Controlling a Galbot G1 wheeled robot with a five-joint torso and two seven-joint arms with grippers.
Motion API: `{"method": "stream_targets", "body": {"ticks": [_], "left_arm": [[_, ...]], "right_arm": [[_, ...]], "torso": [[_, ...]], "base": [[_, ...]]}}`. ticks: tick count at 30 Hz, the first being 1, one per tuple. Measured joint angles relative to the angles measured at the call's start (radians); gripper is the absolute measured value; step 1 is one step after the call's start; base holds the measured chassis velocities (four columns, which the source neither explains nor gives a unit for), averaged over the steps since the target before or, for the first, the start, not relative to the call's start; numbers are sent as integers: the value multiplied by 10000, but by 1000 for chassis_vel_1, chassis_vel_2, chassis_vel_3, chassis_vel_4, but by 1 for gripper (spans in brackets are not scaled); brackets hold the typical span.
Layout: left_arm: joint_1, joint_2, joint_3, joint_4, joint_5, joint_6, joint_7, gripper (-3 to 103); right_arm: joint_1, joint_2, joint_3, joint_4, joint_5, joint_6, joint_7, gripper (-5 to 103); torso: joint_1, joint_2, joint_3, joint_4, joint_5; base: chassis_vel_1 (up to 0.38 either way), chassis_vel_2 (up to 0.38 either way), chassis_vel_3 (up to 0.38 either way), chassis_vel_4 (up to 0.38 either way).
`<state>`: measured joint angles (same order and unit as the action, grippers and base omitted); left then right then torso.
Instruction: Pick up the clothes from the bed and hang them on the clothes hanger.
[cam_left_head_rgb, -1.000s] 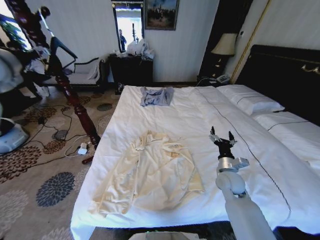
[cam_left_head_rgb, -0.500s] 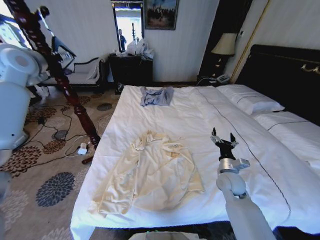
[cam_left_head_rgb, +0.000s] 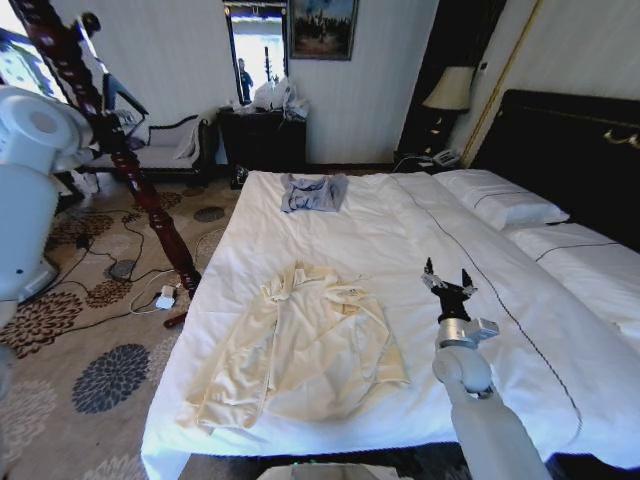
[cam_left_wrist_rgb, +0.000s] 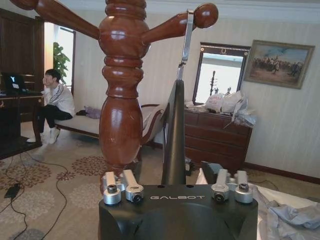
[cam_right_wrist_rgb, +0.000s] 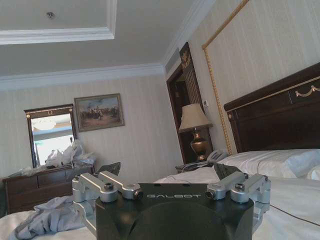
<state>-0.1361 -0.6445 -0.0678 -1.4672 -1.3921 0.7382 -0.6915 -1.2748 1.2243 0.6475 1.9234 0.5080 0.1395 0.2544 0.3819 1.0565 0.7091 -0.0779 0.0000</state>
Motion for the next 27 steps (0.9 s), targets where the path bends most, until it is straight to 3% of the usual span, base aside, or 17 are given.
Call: {"method": "stream_targets", "body": {"ticks": [2,5,8,11,13,22,27], "left_arm": [[21,36,-7,-43,-29,-2,1,62],[126,186,-73,-242,-132,-8,5,46],[203,271,-137,-352,-167,-10,19,41],[298,391,-244,-484,-255,-14,51,24],[331,429,-278,-537,-281,-17,77,20],[907,640,-741,-785,-231,-87,555,19],[1172,938,-885,-892,136,-637,1568,19]], "right_arm": [[-6,-6,4,-2,-3,0,7,100],[-11,-13,15,-20,-4,-3,48,100],[-10,-1,12,-27,-6,-6,69,100],[8,23,-3,-37,-8,-8,82,100],[18,25,-10,-41,-10,-9,85,100],[48,24,-23,-35,-29,-46,121,100],[79,144,-82,-84,-82,-46,165,100]], "torso": [[0,0,0,1,0],[0,0,0,3,-1],[0,0,0,2,-1],[0,1,0,2,0],[0,1,0,2,0],[0,0,-1,-3,1],[0,0,1,8,-6]], "base": [[0,0,0,0],[0,0,0,0],[0,0,0,0],[0,0,0,0],[0,0,0,0],[0,0,0,0],[0,0,0,0]]}}
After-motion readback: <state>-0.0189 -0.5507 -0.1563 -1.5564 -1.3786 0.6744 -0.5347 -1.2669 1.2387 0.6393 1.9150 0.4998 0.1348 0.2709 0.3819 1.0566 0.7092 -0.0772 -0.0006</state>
